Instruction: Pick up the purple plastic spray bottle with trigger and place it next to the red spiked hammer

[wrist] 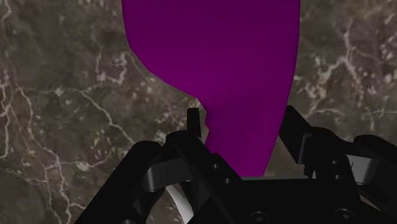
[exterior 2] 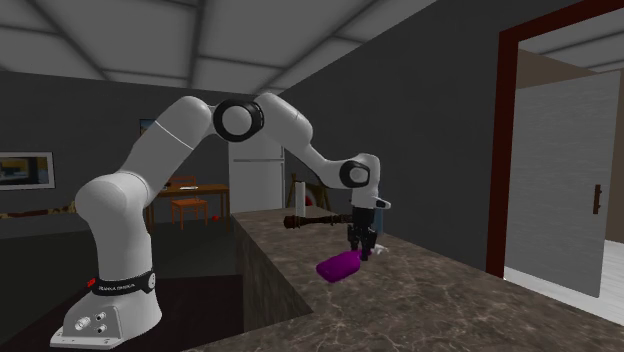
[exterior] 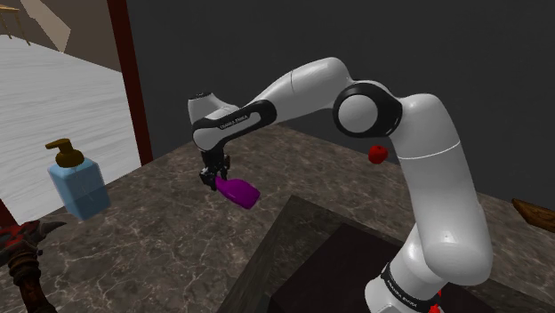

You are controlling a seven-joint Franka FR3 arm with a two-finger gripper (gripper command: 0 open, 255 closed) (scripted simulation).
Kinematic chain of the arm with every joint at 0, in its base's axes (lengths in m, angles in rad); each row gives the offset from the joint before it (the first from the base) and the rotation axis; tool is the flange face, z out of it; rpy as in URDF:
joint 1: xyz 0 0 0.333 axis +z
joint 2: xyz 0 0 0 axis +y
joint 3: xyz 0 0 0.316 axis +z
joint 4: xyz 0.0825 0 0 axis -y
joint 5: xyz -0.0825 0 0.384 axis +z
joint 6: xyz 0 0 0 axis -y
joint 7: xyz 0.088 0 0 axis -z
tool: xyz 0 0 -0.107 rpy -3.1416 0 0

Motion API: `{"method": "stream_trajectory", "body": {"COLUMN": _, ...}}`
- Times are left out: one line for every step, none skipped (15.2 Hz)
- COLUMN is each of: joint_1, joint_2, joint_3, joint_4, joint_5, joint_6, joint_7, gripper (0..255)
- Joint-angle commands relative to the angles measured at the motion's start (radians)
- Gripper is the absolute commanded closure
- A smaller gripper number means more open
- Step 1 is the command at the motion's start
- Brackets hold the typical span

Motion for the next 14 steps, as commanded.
{"method": "stream_trajectory", "body": {"joint_1": -0.001, "joint_2": -0.013, "joint_3": 0.002, "joint_4": 0.005, "joint_5": 0.003, "joint_6": -0.018, "joint_7": -0.003, "gripper": 255}}
{"method": "stream_trajectory", "body": {"joint_1": -0.001, "joint_2": -0.02, "joint_3": 0.003, "joint_4": 0.007, "joint_5": 0.004, "joint_6": -0.027, "joint_7": -0.004, "gripper": 255}}
{"method": "stream_trajectory", "body": {"joint_1": -0.001, "joint_2": -0.027, "joint_3": 0.003, "joint_4": 0.01, "joint_5": 0.005, "joint_6": -0.037, "joint_7": -0.005, "gripper": 255}}
{"method": "stream_trajectory", "body": {"joint_1": -0.002, "joint_2": -0.034, "joint_3": 0.004, "joint_4": 0.013, "joint_5": 0.007, "joint_6": -0.046, "joint_7": -0.007, "gripper": 255}}
{"method": "stream_trajectory", "body": {"joint_1": -0.002, "joint_2": -0.041, "joint_3": 0.005, "joint_4": 0.015, "joint_5": 0.008, "joint_6": -0.056, "joint_7": -0.008, "gripper": 255}}
{"method": "stream_trajectory", "body": {"joint_1": -0.002, "joint_2": -0.048, "joint_3": 0.006, "joint_4": 0.018, "joint_5": 0.009, "joint_6": -0.065, "joint_7": -0.01, "gripper": 255}}
{"method": "stream_trajectory", "body": {"joint_1": -0.002, "joint_2": -0.054, "joint_3": 0.006, "joint_4": 0.021, "joint_5": 0.011, "joint_6": -0.075, "joint_7": -0.011, "gripper": 255}}
{"method": "stream_trajectory", "body": {"joint_1": -0.003, "joint_2": -0.06, "joint_3": 0.007, "joint_4": 0.025, "joint_5": 0.012, "joint_6": -0.085, "joint_7": -0.012, "gripper": 255}}
{"method": "stream_trajectory", "body": {"joint_1": -0.003, "joint_2": -0.066, "joint_3": 0.008, "joint_4": 0.029, "joint_5": 0.013, "joint_6": -0.094, "joint_7": -0.014, "gripper": 255}}
{"method": "stream_trajectory", "body": {"joint_1": -0.003, "joint_2": -0.072, "joint_3": 0.009, "joint_4": 0.033, "joint_5": 0.014, "joint_6": -0.104, "joint_7": -0.015, "gripper": 255}}
{"method": "stream_trajectory", "body": {"joint_1": -0.003, "joint_2": -0.078, "joint_3": 0.009, "joint_4": 0.038, "joint_5": 0.016, "joint_6": -0.115, "joint_7": -0.017, "gripper": 255}}
{"method": "stream_trajectory", "body": {"joint_1": -0.003, "joint_2": -0.083, "joint_3": 0.01, "joint_4": 0.043, "joint_5": 0.017, "joint_6": -0.125, "joint_7": -0.018, "gripper": 255}}
{"method": "stream_trajectory", "body": {"joint_1": -0.003, "joint_2": -0.089, "joint_3": 0.01, "joint_4": 0.048, "joint_5": 0.018, "joint_6": -0.135, "joint_7": -0.019, "gripper": 255}}
{"method": "stream_trajectory", "body": {"joint_1": -0.003, "joint_2": -0.094, "joint_3": 0.011, "joint_4": 0.053, "joint_5": 0.019, "joint_6": -0.146, "joint_7": -0.021, "gripper": 255}}
